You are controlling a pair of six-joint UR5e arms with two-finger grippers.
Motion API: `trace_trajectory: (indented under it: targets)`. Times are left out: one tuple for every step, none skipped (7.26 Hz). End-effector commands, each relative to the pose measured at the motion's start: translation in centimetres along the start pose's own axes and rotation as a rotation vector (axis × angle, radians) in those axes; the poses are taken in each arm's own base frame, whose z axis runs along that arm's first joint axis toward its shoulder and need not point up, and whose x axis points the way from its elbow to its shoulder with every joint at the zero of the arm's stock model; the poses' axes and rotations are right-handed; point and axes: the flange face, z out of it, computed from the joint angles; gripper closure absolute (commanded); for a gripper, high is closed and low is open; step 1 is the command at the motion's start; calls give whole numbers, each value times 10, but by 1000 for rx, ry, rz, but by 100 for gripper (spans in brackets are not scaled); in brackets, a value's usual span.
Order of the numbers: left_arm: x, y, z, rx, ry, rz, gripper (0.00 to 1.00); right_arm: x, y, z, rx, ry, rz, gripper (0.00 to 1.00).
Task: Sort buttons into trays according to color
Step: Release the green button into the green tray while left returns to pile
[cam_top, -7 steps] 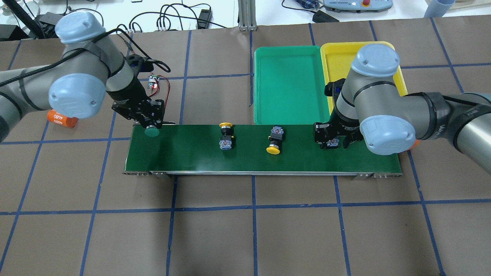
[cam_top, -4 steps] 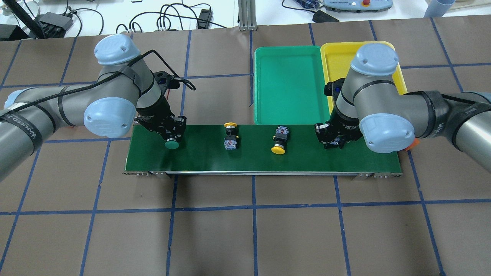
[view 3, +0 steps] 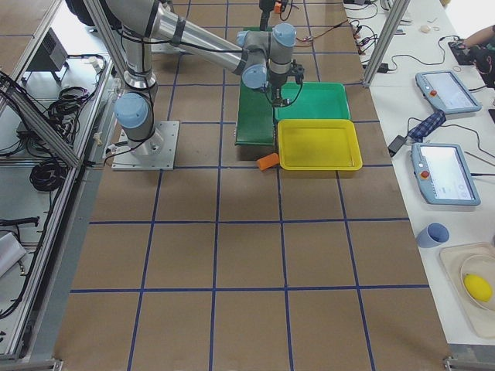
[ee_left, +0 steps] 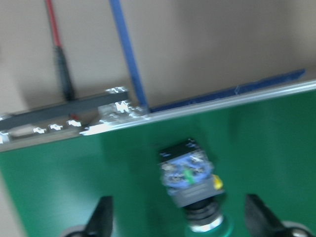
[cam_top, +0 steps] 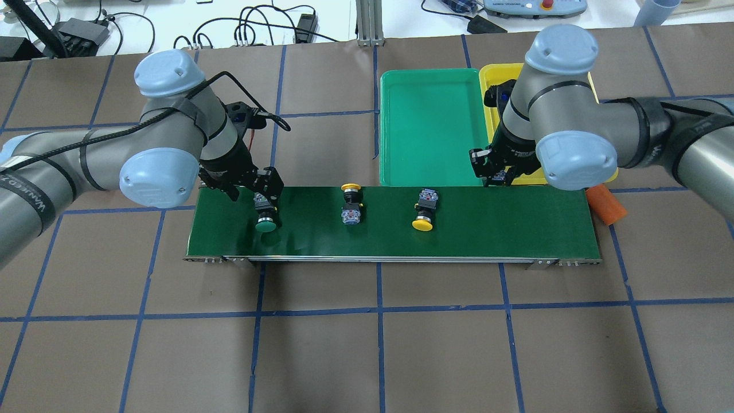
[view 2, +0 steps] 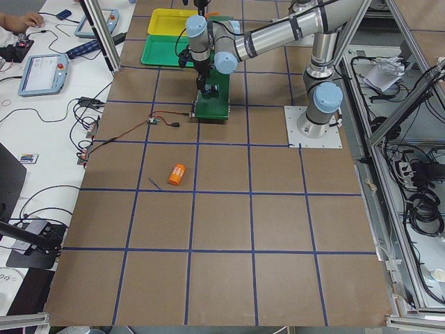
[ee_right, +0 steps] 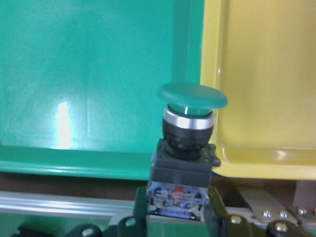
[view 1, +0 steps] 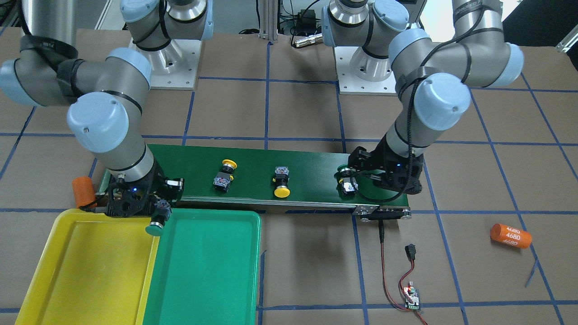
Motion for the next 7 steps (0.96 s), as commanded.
trace_trajectory:
  targets:
    - [-141,-7,-31,3,-4,-17,0,-31,-53,21,24,4,-39,100]
    - [-176,-12,-15,-7,2,125,0,-35,-55,28,13,4,-46,93]
    - [-218,-19,-8,16,-14,174,0,-35,-52,34,-3,11,-47,21]
    - [-262,-28,-4,27,-21,267,0,-36,-52,37,-4,0,-47,0]
    - [-292,-34,9,21,-17,300,0,-36,-52,35,-4,1,-47,0]
    - [-306,-44,23,33,-30,331,0,-33,-49,33,-12,6,-43,0]
    - [-316,-46,39,49,-24,204,0,-30,-39,28,-31,11,-37,0]
